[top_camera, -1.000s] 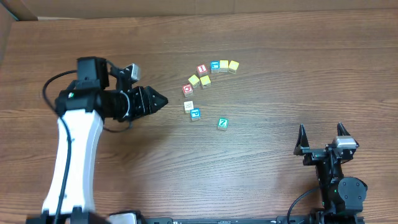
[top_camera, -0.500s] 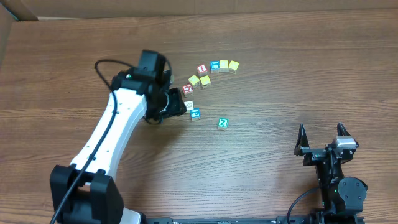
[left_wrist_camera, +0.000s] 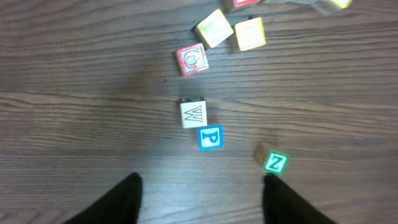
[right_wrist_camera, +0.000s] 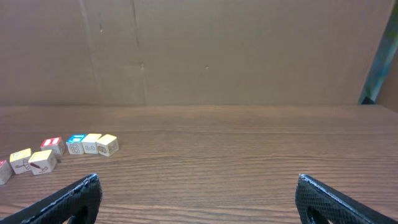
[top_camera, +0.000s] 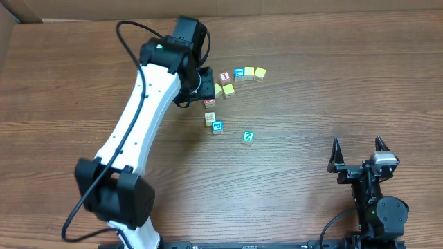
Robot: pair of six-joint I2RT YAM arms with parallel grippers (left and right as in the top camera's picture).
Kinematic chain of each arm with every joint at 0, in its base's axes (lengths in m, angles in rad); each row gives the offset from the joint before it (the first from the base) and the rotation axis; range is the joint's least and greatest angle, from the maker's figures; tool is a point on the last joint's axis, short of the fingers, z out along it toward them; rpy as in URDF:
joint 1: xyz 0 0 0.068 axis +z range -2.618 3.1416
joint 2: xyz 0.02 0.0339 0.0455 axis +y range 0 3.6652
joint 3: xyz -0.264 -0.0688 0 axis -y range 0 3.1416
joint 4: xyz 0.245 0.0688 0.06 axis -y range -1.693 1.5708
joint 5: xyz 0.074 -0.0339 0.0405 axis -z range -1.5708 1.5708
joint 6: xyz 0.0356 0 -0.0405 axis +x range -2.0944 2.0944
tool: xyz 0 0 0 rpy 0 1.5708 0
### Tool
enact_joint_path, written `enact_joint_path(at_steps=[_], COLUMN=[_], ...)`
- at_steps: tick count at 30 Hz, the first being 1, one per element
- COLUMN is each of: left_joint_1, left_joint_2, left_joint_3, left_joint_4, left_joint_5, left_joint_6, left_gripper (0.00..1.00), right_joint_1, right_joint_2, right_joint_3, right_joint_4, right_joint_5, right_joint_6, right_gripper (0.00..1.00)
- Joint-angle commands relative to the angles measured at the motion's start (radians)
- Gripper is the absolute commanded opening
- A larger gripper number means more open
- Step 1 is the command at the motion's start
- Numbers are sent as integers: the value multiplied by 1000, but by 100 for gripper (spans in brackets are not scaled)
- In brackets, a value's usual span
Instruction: Flip 4 blocks
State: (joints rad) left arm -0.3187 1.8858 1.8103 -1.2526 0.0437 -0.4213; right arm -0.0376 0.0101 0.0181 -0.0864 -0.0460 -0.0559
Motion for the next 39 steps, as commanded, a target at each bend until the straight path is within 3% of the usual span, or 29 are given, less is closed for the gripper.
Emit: enact_joint_path(at_steps=[1, 7, 12, 24, 28, 29, 30, 31, 39], left_joint_1=[-5, -18, -28, -29, -29, -29, -29, -29, -29], left_joint_2=[57, 147, 241, 331, 331, 331, 331, 331, 331], left_joint_3=[16, 16, 16, 16, 16, 16, 16, 16, 16], left_joint_4=[13, 11, 12, 43, 53, 53, 53, 53, 53], left_joint_5=[-26, -26, -25, -30, -33, -33, -32, -32, -32], left_joint_6=[-13, -35, -35, -31, -31, -31, -31, -31, -31], left_gripper=[60, 59, 64, 54, 63, 69, 80, 100, 100], right_joint_1=[5, 5, 5, 5, 5, 5, 5, 5, 5], right_joint_2=[-7, -7, -7, -7, -7, -7, -7, -7, -7], right_joint_3=[-10, -10, -10, -10, -10, -10, -10, -10, -10], right_joint_4=[6, 6, 6, 6, 6, 6, 6, 6, 6], right_joint_5=[-1, -1, -1, -1, -1, -1, -1, -1, -1], right_joint_6=[-4, -4, -4, -4, -4, -4, -4, -4, -4], right_gripper=[100, 100, 100, 100, 100, 100, 100, 100, 100])
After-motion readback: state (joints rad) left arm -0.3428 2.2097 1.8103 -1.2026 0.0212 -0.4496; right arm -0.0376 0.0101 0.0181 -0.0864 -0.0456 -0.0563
